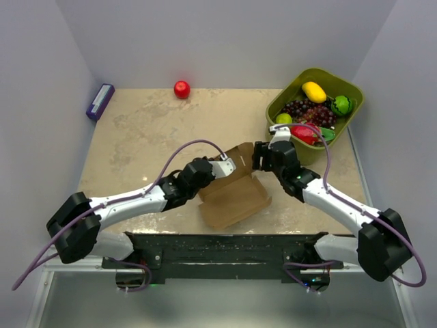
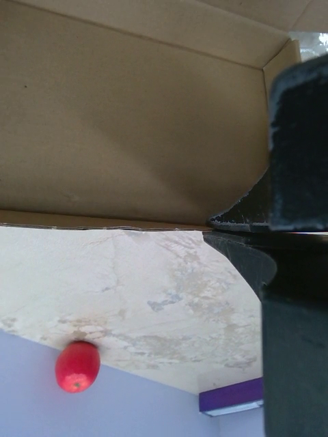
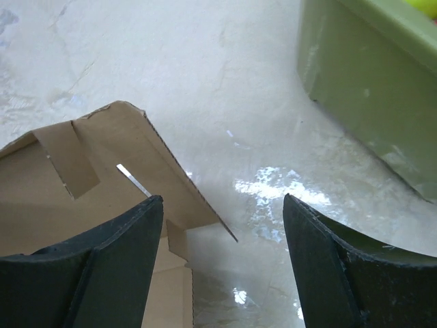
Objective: Fold the paper box
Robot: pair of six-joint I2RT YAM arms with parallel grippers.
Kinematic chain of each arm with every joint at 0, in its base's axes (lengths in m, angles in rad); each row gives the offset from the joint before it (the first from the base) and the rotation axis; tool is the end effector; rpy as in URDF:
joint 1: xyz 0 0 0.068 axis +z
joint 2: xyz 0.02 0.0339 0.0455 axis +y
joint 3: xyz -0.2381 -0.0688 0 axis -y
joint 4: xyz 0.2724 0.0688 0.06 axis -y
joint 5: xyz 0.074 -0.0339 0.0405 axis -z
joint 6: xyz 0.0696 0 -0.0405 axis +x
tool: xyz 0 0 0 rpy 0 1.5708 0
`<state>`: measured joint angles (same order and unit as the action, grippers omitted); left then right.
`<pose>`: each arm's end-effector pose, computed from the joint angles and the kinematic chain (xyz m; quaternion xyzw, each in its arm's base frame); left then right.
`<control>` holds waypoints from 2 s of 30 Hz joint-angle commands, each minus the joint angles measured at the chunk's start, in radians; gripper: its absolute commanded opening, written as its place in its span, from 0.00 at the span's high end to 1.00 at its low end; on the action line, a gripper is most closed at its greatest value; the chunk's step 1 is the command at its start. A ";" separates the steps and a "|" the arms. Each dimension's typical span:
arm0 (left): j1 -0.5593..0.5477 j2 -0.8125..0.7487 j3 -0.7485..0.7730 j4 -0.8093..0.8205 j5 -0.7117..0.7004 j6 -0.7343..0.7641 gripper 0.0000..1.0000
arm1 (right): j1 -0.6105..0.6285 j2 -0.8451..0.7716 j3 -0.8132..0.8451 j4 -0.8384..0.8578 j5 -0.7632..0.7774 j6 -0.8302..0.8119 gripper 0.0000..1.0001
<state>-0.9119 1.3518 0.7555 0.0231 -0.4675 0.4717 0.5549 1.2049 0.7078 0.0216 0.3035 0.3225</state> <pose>0.2340 -0.2510 0.1688 0.4596 0.7286 0.0969 0.4985 0.2895 0.1550 0.1944 -0.0197 0.8474 0.1018 0.5208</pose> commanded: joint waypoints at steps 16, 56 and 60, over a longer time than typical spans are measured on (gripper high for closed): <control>-0.038 -0.092 0.022 0.074 -0.008 -0.010 0.44 | 0.000 0.033 -0.094 0.231 -0.161 -0.057 1.00; -0.139 0.360 -0.162 0.345 0.234 -0.769 0.45 | 0.011 0.001 -0.117 0.195 -0.098 0.019 1.00; -0.139 0.379 -0.159 0.354 0.234 -0.780 0.47 | 0.045 -0.013 -0.122 0.173 -0.083 0.078 1.00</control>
<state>-1.0504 1.6737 0.6060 0.4511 -0.2165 -0.2554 0.5667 1.2053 0.5476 0.2157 0.1928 0.3267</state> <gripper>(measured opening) 0.541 0.014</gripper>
